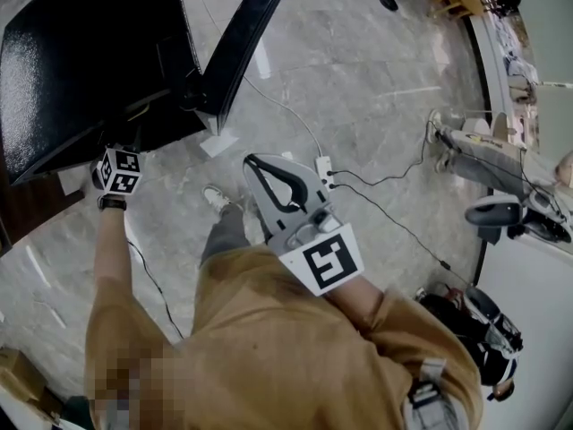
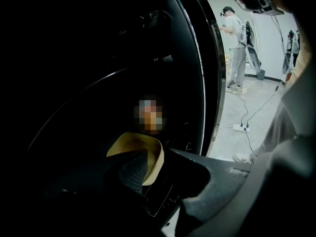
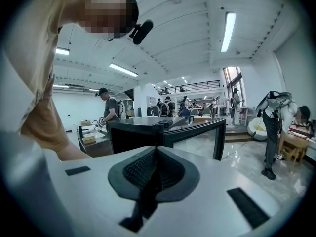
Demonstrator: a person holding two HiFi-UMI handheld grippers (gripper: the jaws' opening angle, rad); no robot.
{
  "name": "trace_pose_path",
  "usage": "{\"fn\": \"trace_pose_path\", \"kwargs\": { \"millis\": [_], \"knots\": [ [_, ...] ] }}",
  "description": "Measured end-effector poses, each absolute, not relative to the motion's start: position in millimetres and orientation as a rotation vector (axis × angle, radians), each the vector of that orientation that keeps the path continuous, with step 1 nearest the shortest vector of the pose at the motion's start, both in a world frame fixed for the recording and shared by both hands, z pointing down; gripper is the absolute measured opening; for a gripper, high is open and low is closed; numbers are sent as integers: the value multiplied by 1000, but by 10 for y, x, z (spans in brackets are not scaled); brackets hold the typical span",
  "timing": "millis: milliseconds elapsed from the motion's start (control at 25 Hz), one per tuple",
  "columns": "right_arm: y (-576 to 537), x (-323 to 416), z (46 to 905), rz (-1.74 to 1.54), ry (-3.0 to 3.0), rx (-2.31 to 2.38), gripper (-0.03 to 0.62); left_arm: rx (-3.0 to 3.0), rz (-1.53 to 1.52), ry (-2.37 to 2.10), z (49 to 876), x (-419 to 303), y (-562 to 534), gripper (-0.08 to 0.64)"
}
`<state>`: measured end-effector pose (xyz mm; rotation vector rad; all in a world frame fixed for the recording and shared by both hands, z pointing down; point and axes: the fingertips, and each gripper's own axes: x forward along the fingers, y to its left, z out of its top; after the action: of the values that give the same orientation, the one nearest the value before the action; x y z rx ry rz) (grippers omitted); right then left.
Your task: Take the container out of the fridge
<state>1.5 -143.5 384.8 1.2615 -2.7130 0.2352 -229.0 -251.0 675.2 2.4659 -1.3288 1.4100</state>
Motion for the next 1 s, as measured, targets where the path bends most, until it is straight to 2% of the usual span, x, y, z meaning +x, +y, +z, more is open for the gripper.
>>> {"fn": "trace_pose_path", "kwargs": {
  "millis": [1000],
  "knots": [
    [-1469,191,4010,272,-2622,1377,3,2407,1624,-1144,7261,-2294,-2706,115]
  ]
}}
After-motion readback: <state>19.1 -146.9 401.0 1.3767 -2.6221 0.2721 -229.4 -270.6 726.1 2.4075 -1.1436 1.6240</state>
